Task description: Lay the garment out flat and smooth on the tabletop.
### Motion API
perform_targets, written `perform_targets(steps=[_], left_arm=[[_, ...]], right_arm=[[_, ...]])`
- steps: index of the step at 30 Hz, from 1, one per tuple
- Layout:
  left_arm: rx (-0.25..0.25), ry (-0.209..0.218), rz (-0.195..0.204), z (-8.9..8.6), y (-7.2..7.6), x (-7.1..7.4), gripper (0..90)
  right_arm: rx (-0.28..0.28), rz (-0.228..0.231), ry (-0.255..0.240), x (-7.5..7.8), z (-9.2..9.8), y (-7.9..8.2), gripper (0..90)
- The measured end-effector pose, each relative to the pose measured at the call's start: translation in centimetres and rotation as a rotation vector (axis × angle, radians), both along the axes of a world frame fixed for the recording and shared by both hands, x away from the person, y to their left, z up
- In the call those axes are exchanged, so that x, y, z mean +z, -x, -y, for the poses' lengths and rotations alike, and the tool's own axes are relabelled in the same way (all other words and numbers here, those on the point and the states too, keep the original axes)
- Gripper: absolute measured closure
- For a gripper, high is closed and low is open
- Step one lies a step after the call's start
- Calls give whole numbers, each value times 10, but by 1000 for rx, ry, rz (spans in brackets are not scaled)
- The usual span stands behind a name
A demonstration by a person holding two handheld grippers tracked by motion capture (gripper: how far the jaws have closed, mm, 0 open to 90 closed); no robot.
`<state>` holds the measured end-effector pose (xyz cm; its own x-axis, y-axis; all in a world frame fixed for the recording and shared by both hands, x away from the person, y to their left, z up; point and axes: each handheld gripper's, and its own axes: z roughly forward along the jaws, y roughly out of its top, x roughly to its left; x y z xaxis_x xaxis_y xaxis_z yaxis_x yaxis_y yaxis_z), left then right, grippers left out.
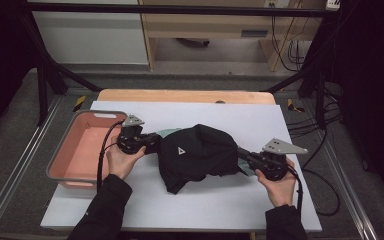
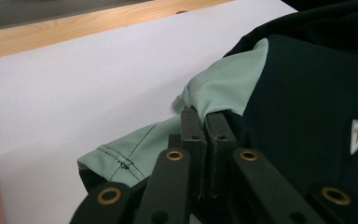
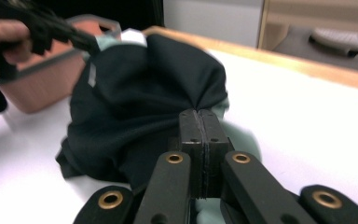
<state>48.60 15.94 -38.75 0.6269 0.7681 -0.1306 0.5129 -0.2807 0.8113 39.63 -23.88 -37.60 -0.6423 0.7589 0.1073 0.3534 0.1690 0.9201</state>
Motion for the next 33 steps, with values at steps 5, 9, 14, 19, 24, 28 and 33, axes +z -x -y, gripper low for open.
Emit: perform_targets(steps=[5,9,14,19,24,28,33], left_arm=[[-5,-22,-9,12,-6,-6,872],[-22,-58,-40,20,-8,-20,853],[-14,-49,-30,17,-2,-22,664],[-30,-42,-7,10,13,-18,295],[-87,-42,-39,12,38,-32,163],[-117,-92,-42,19,51,-39,165],[-153,-100,-45,25,63,-44,236]], right_arm=[[2,35,-54,14,7,7,900],[-42,-30,39,-3,2,0,900],[-69,-80,83,-32,2,-10,775],[-88,-135,138,-57,8,-18,554],[-64,-192,145,-72,13,-17,429],[-37,-206,123,-74,12,-13,391],[-10,-210,107,-71,9,-6,360]])
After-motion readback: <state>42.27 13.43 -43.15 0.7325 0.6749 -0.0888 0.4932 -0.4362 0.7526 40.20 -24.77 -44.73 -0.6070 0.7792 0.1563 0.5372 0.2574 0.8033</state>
